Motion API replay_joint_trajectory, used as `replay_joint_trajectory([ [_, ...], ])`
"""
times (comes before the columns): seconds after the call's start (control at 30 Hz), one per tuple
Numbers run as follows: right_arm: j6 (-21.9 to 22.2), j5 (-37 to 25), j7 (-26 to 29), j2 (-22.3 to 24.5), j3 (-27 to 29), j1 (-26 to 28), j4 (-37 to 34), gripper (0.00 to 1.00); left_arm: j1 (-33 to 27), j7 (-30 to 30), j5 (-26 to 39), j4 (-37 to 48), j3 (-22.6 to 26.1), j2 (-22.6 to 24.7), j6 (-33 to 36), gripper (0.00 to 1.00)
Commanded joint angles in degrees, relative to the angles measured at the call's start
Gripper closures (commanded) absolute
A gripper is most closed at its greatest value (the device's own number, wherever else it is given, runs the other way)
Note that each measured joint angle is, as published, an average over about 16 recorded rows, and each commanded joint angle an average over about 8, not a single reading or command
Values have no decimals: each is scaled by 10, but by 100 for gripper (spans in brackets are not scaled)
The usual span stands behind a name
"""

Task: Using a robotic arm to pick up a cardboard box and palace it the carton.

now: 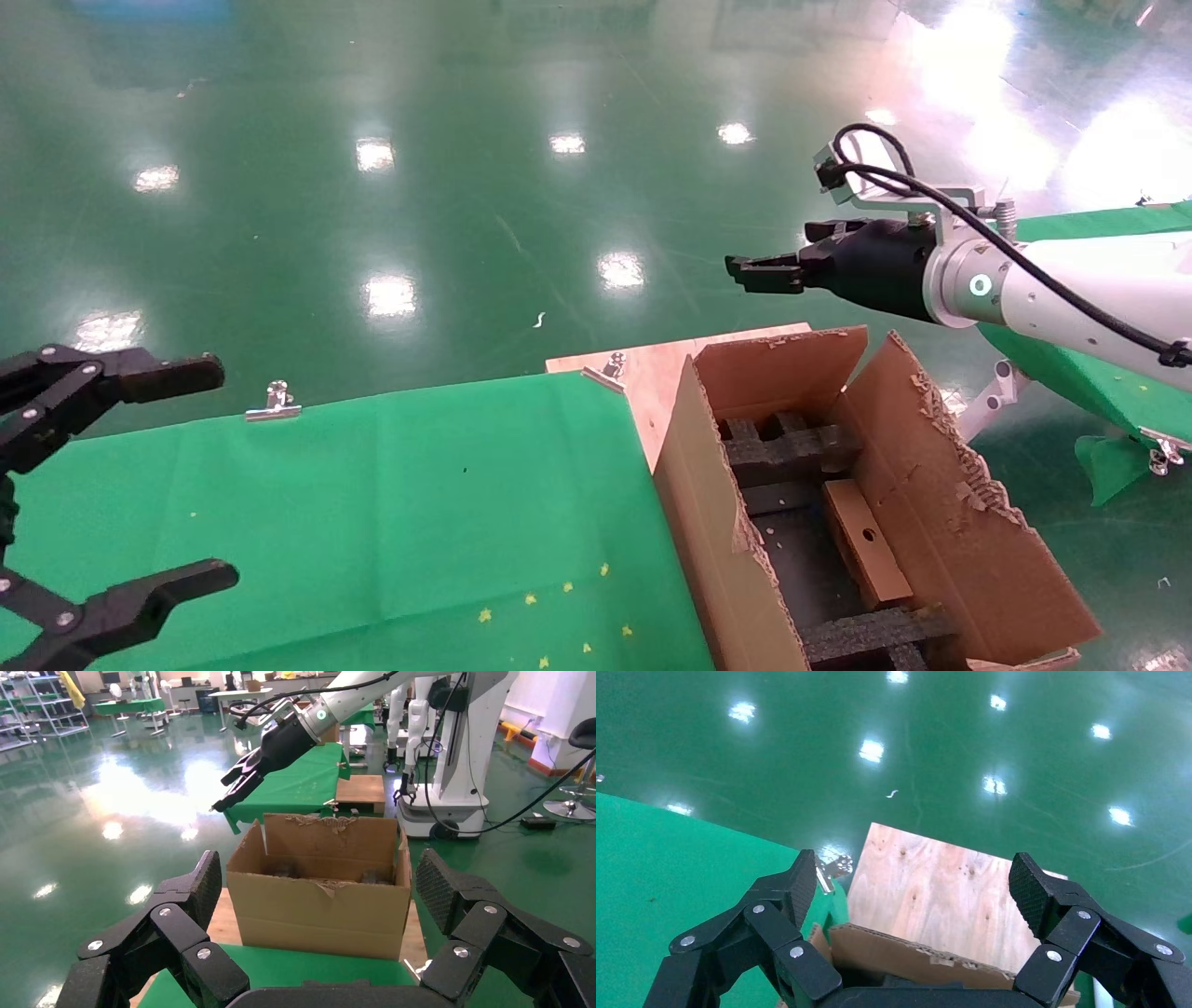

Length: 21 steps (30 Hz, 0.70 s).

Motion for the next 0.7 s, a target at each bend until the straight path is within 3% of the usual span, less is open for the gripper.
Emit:
replay_joint_trajectory([
  [0.03,1,5,-1,0,0,3,1,0,0,0,0,0,0,0,0,0],
  [0.27,-26,29,-35,-4,30,-18,-3,0,0,0,0,0,0,0,0,0],
  [0.7,-151,162,-209,-22,178,-105,-13,0,0,0,0,0,0,0,0,0],
])
